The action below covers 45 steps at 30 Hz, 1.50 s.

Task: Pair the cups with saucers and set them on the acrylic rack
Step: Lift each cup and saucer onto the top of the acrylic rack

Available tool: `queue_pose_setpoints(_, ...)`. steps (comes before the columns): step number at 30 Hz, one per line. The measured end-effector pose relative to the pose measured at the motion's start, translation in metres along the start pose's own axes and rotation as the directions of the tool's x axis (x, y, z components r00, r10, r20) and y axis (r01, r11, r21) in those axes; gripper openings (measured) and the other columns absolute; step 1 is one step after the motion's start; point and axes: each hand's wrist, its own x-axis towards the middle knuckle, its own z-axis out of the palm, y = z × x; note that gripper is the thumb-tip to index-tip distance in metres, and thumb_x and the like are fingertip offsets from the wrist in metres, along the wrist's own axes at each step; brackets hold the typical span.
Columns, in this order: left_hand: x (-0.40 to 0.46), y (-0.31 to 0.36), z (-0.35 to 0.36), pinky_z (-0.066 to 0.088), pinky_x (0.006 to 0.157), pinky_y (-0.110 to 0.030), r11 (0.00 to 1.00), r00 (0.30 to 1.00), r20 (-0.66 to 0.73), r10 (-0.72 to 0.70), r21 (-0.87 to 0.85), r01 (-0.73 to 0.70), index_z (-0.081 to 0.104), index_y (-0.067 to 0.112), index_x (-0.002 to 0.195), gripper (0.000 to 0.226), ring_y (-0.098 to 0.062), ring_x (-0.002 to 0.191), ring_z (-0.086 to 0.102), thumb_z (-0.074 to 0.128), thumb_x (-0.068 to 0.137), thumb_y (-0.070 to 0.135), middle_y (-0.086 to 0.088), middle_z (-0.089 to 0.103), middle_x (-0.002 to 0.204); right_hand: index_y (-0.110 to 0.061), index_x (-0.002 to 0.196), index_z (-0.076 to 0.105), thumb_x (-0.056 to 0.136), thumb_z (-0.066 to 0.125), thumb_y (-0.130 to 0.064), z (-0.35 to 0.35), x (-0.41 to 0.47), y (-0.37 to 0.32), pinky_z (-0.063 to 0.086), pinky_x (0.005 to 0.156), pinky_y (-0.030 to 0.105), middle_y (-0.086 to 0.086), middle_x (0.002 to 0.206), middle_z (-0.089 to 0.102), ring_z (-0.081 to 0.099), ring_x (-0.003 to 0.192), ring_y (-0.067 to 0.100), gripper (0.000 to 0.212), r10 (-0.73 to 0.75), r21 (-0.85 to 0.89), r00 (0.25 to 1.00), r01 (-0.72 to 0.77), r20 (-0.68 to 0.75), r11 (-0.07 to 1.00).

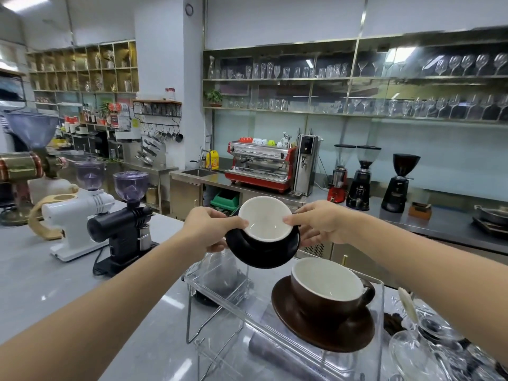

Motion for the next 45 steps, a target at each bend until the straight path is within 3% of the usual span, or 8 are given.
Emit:
queue_pose_setpoints(7, 0.003, -0.008, 0.003, 0.057, 0.048, -0.025, 0.998, 1.0, 0.004, -0.026, 0.065, 0.026, 0.073, 0.008, 0.087, 0.037, -0.02, 0.054, 0.072, 0.093, 0.068, 0.033, -0.011, 0.077, 0.074, -0.005, 0.109, 0.07, 0.084, 0.08, -0.027, 0.003, 0.01, 0.009, 0.065, 0.072, 0.038, 0.02, 0.098, 0.077, 0.077, 0.075, 0.028, 0.034, 0.039, -0.047, 0.999, -0.038, 0.019, 0.998)
queue_pose_setpoints(15, 0.01, -0.018, 0.008, 0.063, 0.057, -0.029, 0.982, 0.997, 0.025, -0.068, 0.179, 0.062, 0.076, 0.006, 0.09, 0.039, -0.021, 0.06, 0.074, 0.088, 0.074, 0.04, -0.013, 0.079, 0.075, 0.0, 0.128, 0.06, 0.086, 0.077, -0.032, 0.007, 0.02, 0.024, 0.062, 0.086, 0.044, 0.029, 0.12, 0.067, 0.072, 0.098, 0.039, 0.056, 0.093, -0.096, 0.995, -0.089, 0.039, 0.991)
queue_pose_setpoints(19, 0.017, -0.021, 0.008, 0.064, 0.059, -0.03, 0.97, 0.995, 0.041, -0.093, 0.228, 0.081, 0.076, 0.007, 0.094, 0.042, -0.02, 0.058, 0.075, 0.085, 0.076, 0.044, -0.013, 0.079, 0.073, 0.0, 0.133, 0.057, 0.088, 0.075, -0.036, 0.009, 0.021, 0.025, 0.061, 0.069, 0.034, 0.027, 0.12, 0.067, 0.069, 0.087, 0.034, 0.061, 0.105, -0.123, 0.994, -0.099, 0.042, 0.988)
queue_pose_setpoints(23, 0.023, -0.025, 0.009, 0.062, 0.054, -0.028, 0.956, 0.993, 0.038, -0.109, 0.277, 0.095, 0.072, 0.008, 0.096, 0.045, -0.021, 0.059, 0.077, 0.084, 0.077, 0.046, -0.013, 0.079, 0.072, 0.002, 0.133, 0.057, 0.09, 0.072, -0.038, 0.014, 0.022, 0.027, 0.052, 0.052, 0.025, 0.015, 0.093, 0.06, 0.059, 0.063, 0.022, 0.06, 0.102, -0.189, 0.995, -0.099, 0.005, 0.977)
queue_pose_setpoints(32, 0.032, -0.029, 0.009, 0.057, 0.044, -0.025, 0.939, 0.991, 0.035, -0.13, 0.325, 0.111, 0.066, 0.009, 0.093, 0.048, -0.022, 0.057, 0.077, 0.083, 0.076, 0.051, -0.013, 0.079, 0.073, 0.001, 0.135, 0.054, 0.09, 0.069, -0.045, 0.017, 0.023, 0.026, 0.058, 0.064, 0.03, 0.019, 0.12, 0.061, 0.065, 0.074, 0.025, 0.066, 0.102, -0.251, 0.995, -0.101, -0.01, 0.963)
queue_pose_setpoints(35, 0.031, -0.028, 0.009, 0.057, 0.043, -0.024, 0.928, 0.991, 0.038, -0.126, 0.357, 0.104, 0.065, 0.011, 0.091, 0.047, -0.021, 0.056, 0.077, 0.081, 0.077, 0.053, -0.013, 0.078, 0.075, -0.001, 0.137, 0.053, 0.09, 0.067, -0.049, 0.018, 0.023, 0.027, 0.059, 0.066, 0.032, 0.015, 0.116, 0.061, 0.067, 0.079, 0.025, 0.068, 0.115, -0.284, 0.993, -0.116, -0.021, 0.952)
queue_pose_setpoints(40, 0.028, -0.027, 0.01, 0.057, 0.044, -0.024, 0.908, 0.997, 0.01, -0.072, 0.414, 0.062, 0.068, 0.01, 0.087, 0.047, -0.019, 0.053, 0.076, 0.078, 0.079, 0.055, -0.011, 0.077, 0.071, -0.003, 0.135, 0.056, 0.089, 0.065, -0.055, 0.019, 0.021, 0.028, 0.052, 0.045, 0.023, 0.013, 0.111, 0.064, 0.065, 0.067, 0.02, 0.07, 0.102, -0.346, 0.994, -0.112, -0.049, 0.932)
queue_pose_setpoints(45, 0.024, -0.028, 0.01, 0.057, 0.047, -0.022, 0.817, 0.997, -0.008, 0.079, 0.574, -0.06, 0.069, 0.011, 0.077, 0.052, -0.016, 0.05, 0.074, 0.07, 0.081, 0.063, -0.006, 0.075, 0.063, -0.006, 0.125, 0.064, 0.09, 0.059, -0.061, 0.016, 0.015, 0.027, 0.054, 0.052, 0.026, 0.01, 0.104, 0.074, 0.064, 0.062, 0.019, 0.065, 0.068, -0.396, 0.995, -0.093, -0.078, 0.914)
